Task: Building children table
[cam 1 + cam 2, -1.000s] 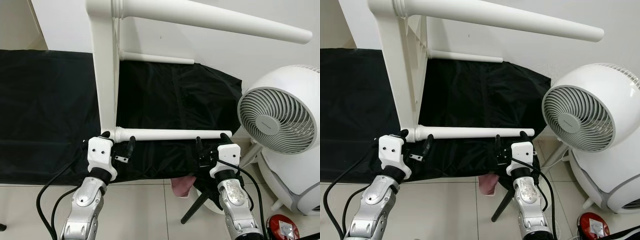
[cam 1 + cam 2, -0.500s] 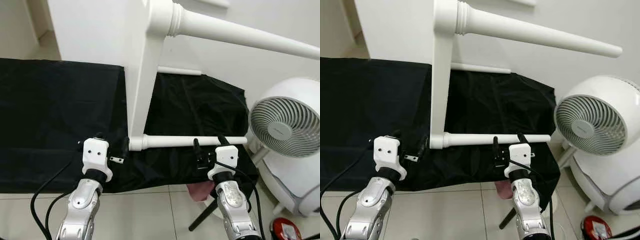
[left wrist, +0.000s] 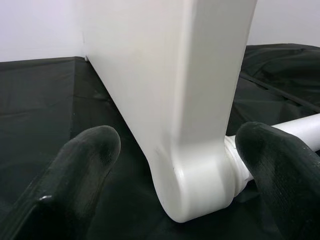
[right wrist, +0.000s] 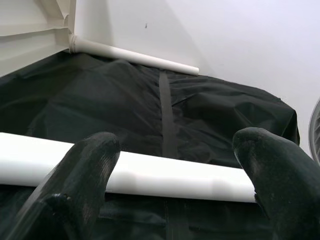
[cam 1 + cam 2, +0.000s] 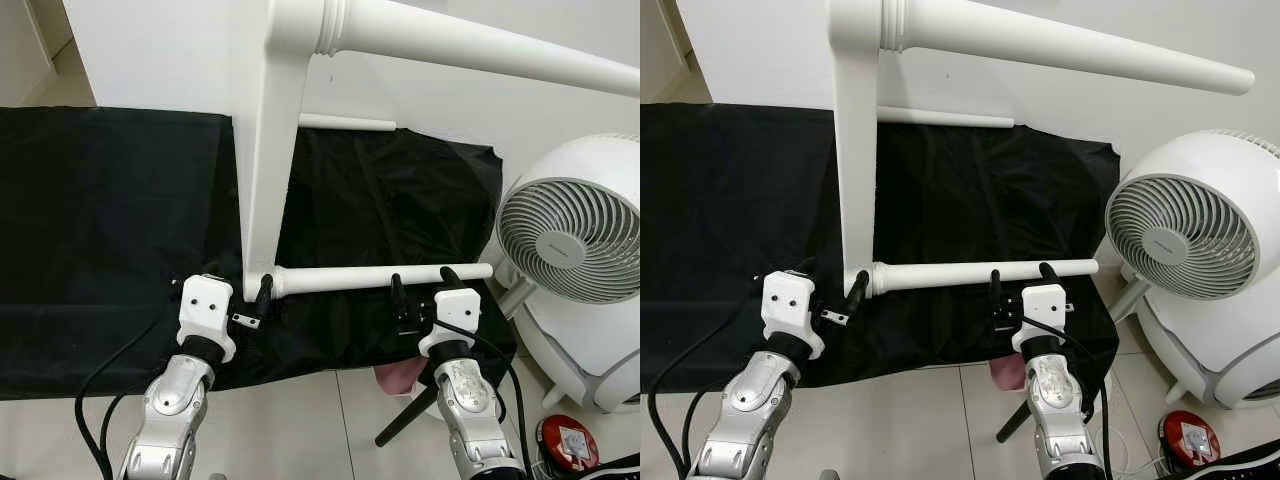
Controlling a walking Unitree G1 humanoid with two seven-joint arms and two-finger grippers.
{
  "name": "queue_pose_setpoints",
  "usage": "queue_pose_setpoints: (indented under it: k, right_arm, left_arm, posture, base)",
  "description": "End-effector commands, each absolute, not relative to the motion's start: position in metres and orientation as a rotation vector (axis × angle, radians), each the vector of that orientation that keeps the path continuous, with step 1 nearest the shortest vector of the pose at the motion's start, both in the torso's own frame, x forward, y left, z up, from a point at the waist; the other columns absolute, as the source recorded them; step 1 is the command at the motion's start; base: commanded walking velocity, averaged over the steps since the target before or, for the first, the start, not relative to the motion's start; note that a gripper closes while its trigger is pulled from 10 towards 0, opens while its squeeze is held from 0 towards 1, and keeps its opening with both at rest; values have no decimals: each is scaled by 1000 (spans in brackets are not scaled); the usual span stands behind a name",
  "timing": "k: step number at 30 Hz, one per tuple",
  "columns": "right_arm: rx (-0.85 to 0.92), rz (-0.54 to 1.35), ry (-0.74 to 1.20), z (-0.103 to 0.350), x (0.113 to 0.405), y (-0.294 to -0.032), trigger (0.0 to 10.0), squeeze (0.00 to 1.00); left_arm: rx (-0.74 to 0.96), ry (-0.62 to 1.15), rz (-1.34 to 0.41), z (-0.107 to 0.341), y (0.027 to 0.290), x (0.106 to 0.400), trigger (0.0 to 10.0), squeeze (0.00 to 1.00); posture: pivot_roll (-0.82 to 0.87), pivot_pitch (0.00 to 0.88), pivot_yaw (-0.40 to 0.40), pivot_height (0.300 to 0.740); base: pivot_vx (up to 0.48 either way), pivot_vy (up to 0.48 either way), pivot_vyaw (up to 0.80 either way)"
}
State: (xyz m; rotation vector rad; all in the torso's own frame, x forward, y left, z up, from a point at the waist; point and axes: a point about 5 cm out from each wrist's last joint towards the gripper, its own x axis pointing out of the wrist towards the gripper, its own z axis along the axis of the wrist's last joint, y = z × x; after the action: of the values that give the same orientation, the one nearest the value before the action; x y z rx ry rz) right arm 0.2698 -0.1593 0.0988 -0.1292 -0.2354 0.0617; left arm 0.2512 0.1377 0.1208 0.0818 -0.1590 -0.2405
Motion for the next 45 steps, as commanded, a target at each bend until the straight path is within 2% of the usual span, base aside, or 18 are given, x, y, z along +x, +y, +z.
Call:
queue_pose_setpoints:
  k: [1,9,18,32,38,45]
  right_arm:
    - [-139,51,-240,101,272,-162,10000,0]
    - [-156,68,-242,101,273,-160,10000,0]
    - [-156,67,-239,101,273,-159,10000,0]
    - [-141,59,-248,103,275,-160,10000,0]
    - [-140,62,-257,106,276,-161,10000,0]
    - [-140,61,-263,107,277,-160,10000,0]
  left_arm:
    - [97,-166,-257,121,135,251,10000,0]
    - [102,-177,-270,123,133,250,10000,0]
    - [101,-183,-268,123,132,251,10000,0]
    - [99,-195,-304,127,126,255,10000,0]
    - [82,-163,-375,130,110,261,10000,0]
    - [66,-154,-372,132,103,268,10000,0]
  posture:
    - [39,2,-72,740]
    - [42,1,-72,740]
    - [41,0,-69,740]
    - [34,0,-67,740]
    - [28,0,-63,740]
    - [25,0,-60,740]
  base:
    - [0,0,0]
    - [0,0,119]
    - [0,0,795]
    - [0,0,0]
    - [0,0,0]
    - [0,0,0]
